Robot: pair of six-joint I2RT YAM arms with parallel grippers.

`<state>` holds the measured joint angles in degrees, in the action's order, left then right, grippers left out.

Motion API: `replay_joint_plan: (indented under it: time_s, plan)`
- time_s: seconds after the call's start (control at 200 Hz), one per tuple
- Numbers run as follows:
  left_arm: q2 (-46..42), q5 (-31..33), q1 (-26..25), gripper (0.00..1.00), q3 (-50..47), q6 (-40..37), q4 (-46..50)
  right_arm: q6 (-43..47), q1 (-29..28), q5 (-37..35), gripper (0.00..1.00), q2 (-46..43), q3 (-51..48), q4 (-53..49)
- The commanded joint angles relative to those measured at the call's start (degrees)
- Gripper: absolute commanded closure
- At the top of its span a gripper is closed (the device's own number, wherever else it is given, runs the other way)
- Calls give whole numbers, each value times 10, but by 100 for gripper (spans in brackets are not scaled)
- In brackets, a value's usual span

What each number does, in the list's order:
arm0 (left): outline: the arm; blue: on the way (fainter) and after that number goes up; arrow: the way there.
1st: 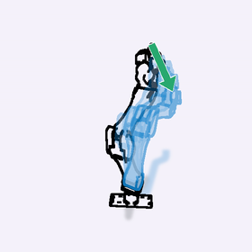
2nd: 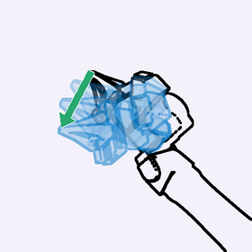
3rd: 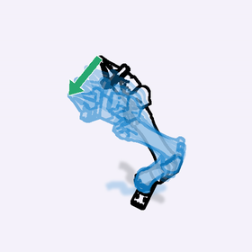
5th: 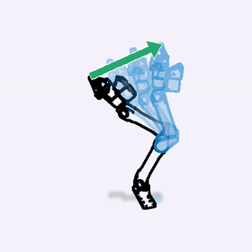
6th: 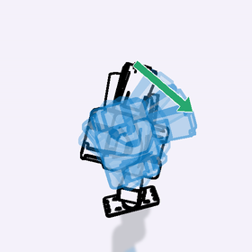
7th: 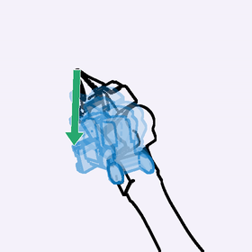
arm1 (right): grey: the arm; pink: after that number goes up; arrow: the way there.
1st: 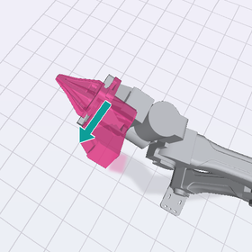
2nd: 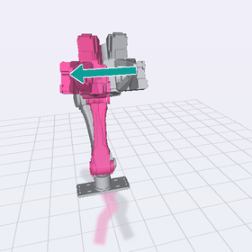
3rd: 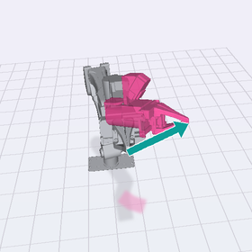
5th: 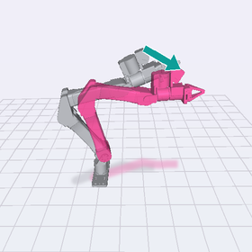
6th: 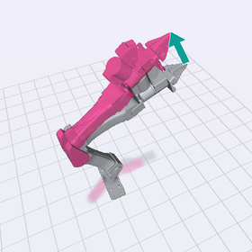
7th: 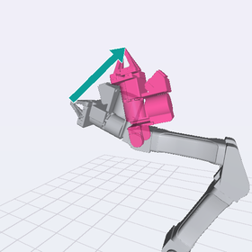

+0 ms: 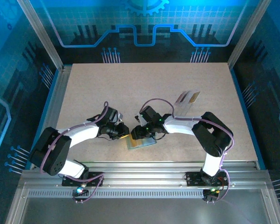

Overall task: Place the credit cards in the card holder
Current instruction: Insert the credit card into the card slot.

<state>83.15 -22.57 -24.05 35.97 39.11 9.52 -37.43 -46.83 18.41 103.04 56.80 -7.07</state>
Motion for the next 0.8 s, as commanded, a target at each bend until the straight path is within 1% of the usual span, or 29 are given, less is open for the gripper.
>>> replay_joint_plan:
  time_s: [0.0, 0.135, 0.215, 0.3, 0.45, 0.56, 0.635, 0.705, 0.795]
  plan:
    - [10, -18, 6, 83, -11, 10, -21, 1, -11, 17, 56, 22, 20, 3]
    - [13, -20, 6, 83, -12, 12, -25, -2, -12, 15, 55, 32, 23, 6]
    - [11, -19, 6, 83, -11, 12, -24, 10, -13, -9, 54, 28, 31, -19]
    - [6, -19, 6, 83, -12, 13, -22, 31, -17, -44, 49, 15, 43, -57]
    - [-8, -24, 12, 83, -14, 14, -18, 64, -20, -85, 41, 5, 76, -127]
    - [-20, -42, 24, 83, -17, 20, -22, 75, -20, -87, 37, 8, 96, -159]
    - [-28, -49, 29, 82, -16, 22, -22, 80, -20, -71, 30, 13, 105, -169]
    - [-30, -55, 32, 82, -16, 23, -24, 81, -21, -60, 29, 19, 113, -177]
    - [-32, -63, 35, 82, -17, 25, -27, 81, -21, -78, 29, 12, 113, -180]
